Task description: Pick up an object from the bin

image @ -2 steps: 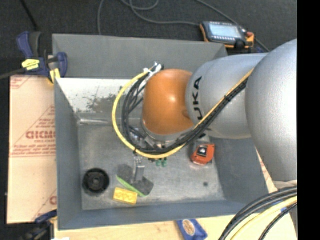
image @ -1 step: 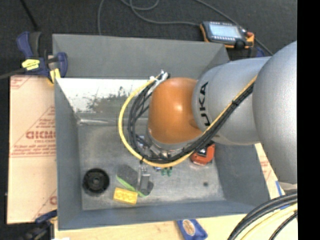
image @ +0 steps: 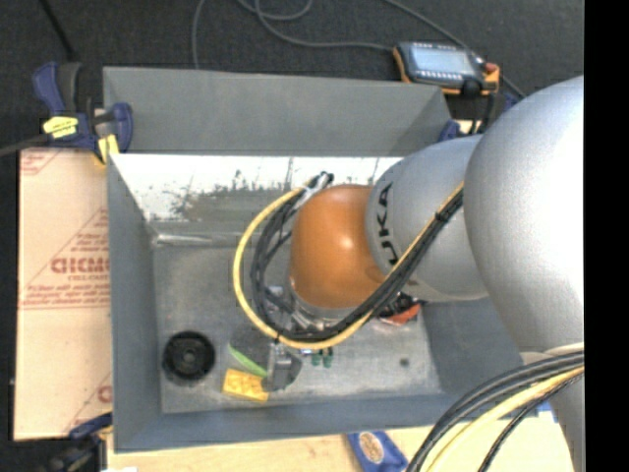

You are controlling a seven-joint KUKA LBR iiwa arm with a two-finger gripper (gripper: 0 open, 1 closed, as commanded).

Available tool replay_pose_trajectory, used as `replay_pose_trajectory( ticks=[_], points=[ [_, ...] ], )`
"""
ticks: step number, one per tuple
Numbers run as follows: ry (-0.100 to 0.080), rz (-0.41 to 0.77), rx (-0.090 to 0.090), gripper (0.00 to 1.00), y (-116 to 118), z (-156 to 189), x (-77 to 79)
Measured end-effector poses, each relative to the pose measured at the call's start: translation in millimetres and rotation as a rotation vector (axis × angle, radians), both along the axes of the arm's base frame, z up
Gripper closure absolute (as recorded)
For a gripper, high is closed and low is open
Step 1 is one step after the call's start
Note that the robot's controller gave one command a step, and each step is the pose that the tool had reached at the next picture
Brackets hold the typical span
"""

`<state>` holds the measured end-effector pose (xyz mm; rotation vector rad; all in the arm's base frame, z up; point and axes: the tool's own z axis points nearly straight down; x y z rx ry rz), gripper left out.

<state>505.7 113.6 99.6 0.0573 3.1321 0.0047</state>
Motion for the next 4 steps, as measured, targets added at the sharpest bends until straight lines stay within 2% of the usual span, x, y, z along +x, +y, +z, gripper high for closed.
replay_pose_trajectory(
  ticks=[1, 2, 3, 4],
  points=[
    [0.012, 0.075, -0.004, 0.00, 0.7, -29.0, -8.3],
    [0.006, 0.044, -0.001, 1.00, -10.2, -29.3, -28.0],
    [0.006, 0.044, -0.001, 1.00, -10.2, -29.3, -28.1],
    [0.009, -0.020, -0.002, 1.00, -9.1, -25.2, -20.9]
  ],
)
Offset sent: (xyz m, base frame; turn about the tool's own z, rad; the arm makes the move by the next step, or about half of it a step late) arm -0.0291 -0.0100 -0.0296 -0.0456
